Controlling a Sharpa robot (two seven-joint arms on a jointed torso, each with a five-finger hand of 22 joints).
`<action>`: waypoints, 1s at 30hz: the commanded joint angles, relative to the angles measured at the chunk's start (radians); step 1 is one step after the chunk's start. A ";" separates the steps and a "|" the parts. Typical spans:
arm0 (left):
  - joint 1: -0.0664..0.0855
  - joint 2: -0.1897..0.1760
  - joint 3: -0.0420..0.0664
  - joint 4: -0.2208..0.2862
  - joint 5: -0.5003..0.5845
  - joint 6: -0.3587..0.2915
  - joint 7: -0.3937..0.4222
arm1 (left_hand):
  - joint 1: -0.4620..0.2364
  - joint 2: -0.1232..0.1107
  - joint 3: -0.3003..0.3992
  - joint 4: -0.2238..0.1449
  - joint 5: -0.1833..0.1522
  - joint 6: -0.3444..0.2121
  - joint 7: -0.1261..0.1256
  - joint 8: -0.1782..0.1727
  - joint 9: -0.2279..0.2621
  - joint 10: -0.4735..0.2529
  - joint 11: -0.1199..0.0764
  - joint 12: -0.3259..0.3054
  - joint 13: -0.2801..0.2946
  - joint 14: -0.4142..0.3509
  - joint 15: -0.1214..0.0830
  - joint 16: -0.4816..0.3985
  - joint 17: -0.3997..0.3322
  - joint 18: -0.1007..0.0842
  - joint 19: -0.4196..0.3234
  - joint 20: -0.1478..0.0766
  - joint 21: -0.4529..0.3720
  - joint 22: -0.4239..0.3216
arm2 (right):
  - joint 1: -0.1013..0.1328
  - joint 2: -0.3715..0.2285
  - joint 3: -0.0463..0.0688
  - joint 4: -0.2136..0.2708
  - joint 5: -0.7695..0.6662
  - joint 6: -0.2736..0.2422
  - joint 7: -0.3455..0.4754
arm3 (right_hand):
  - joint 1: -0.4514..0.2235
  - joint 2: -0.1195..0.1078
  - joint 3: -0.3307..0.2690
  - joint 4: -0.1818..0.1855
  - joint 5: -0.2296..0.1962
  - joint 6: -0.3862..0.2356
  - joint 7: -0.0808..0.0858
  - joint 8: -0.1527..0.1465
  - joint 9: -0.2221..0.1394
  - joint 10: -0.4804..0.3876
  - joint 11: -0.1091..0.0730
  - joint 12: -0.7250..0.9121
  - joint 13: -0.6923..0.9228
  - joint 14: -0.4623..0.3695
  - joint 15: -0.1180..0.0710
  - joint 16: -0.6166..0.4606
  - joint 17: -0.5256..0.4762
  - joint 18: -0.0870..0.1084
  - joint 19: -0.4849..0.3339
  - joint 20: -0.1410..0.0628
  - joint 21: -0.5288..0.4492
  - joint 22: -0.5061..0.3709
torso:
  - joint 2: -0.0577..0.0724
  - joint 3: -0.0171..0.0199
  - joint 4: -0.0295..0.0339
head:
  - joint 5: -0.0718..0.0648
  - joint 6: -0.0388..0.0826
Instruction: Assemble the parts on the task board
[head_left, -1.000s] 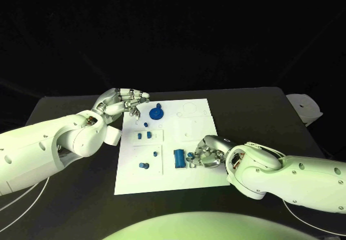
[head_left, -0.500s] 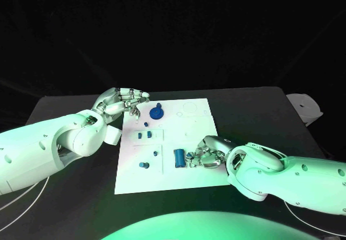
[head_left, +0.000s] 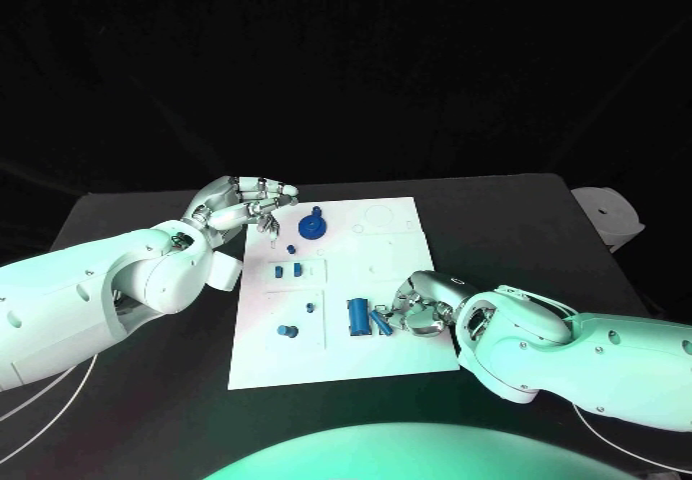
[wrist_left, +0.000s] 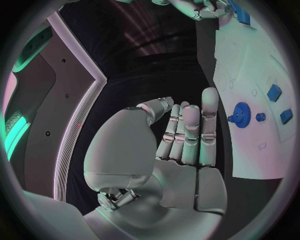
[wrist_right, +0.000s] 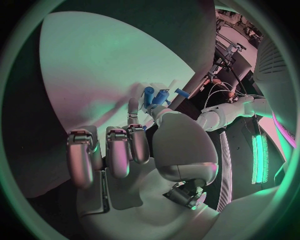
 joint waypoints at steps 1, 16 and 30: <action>0.000 0.001 0.001 0.003 -0.002 0.015 0.005 | -0.001 -0.005 0.005 0.001 0.004 -0.006 0.003 0.004 0.001 -0.008 0.000 0.005 -0.001 -0.002 0.004 0.004 -0.002 0.016 0.001 0.007 -0.005 -0.002 | -0.001 0.000 0.000 -0.004 -0.032 0.028 -0.004 | 0.052 -0.006 0.031 -0.015 -0.058 0.000 -0.008 0.007 0.002 0.054 -0.007 0.006 0.193 0.097 -0.009 0.004 0.231 -0.014 0.106 -0.009 0.004 0.263 | 0.000 -0.0003 0.0009 | -0.003 -0.001; 0.001 0.000 0.001 0.003 -0.003 0.015 0.002 | -0.001 -0.005 0.005 0.001 0.004 -0.006 0.003 0.004 0.001 -0.008 0.000 0.005 -0.001 -0.002 0.004 0.004 -0.002 0.016 0.001 0.007 -0.005 -0.002 | -0.001 0.004 0.000 -0.015 -0.055 0.064 -0.006 | 0.089 -0.057 0.064 -0.028 -0.135 0.001 -0.007 0.009 0.000 0.054 -0.006 0.005 0.194 0.098 -0.008 0.005 0.232 -0.014 0.106 -0.008 0.004 0.263 | 0.000 -0.0005 0.0014 | -0.003 -0.003; 0.001 0.000 0.001 0.002 -0.004 0.015 0.002 | -0.001 -0.005 0.005 0.001 0.004 -0.006 0.003 0.004 0.001 -0.008 0.000 0.005 -0.001 -0.002 0.004 0.004 -0.002 0.016 0.001 0.007 -0.005 -0.002 | -0.001 -0.010 0.000 0.003 -0.059 -0.013 0.004 | 0.074 -0.047 0.078 -0.002 -0.112 0.002 -0.005 0.010 -0.001 0.055 -0.005 0.006 0.196 0.098 -0.007 0.005 0.233 -0.014 0.106 -0.008 0.004 0.263 | 0.000 0.0010 -0.0008 | -0.001 -0.001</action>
